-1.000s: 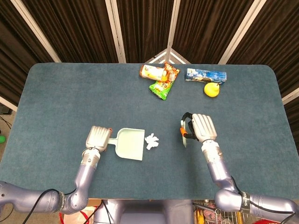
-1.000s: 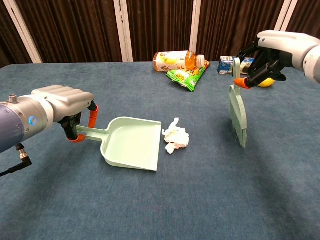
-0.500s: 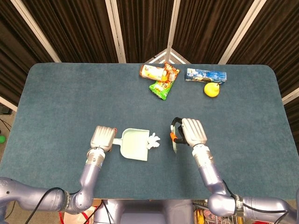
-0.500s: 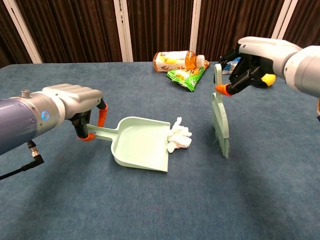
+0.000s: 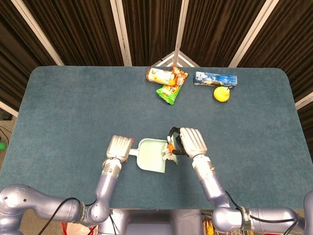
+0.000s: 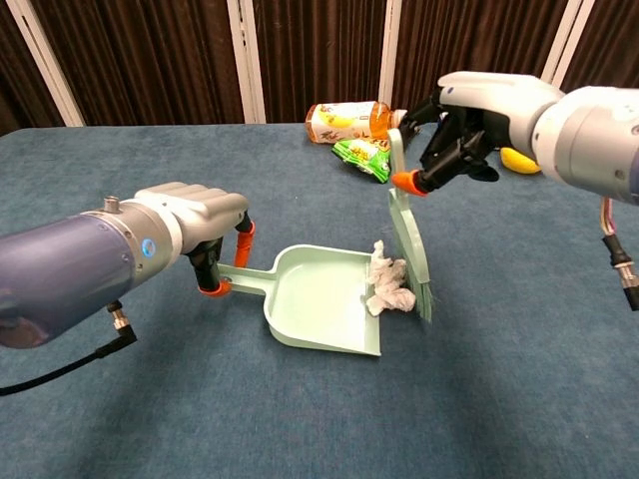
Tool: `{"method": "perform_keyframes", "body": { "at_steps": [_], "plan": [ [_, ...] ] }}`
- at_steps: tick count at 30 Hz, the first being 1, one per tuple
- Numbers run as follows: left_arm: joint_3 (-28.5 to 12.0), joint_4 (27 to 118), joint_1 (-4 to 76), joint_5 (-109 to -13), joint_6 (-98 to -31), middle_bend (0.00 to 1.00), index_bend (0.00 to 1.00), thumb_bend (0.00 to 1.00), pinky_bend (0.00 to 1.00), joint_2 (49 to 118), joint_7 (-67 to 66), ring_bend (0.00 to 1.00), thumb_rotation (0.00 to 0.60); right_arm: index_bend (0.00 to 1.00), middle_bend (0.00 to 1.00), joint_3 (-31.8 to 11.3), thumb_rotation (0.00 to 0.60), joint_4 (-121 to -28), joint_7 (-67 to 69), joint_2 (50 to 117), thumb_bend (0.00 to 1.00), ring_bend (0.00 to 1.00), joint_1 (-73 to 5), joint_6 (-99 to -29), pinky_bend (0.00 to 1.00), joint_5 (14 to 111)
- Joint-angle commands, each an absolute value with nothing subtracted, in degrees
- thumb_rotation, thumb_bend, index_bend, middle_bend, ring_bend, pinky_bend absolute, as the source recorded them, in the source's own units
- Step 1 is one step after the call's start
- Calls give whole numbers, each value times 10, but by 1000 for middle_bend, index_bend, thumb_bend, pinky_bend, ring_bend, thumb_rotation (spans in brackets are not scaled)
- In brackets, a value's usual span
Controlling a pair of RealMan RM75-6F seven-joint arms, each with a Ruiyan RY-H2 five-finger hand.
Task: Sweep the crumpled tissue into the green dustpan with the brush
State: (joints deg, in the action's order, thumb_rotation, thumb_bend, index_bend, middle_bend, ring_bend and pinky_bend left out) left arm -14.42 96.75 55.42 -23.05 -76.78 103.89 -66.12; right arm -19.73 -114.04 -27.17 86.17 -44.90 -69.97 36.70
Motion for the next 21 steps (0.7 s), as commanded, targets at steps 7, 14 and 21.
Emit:
{"method": "perform_keyframes", "body": {
  "at_steps": [7,14,21],
  "plan": [
    [-145,957,563,-229,-776,1000,649,600,949,1063,-661,1000,600,867,910,-231,600,-1190,-271,860,644,922,-475,-701,874,312],
    [-148,963,567,-223,-786,1000,650,600,950,1063,-668,1000,600,867,911,-251,600,-1198,-265,840,644,922,-484,-714,874,296],
    [-158,990,574,-196,-805,1000,651,606,950,1044,-700,1000,600,873,911,-239,600,-1158,-274,817,643,922,-476,-734,874,300]
  ]
}}
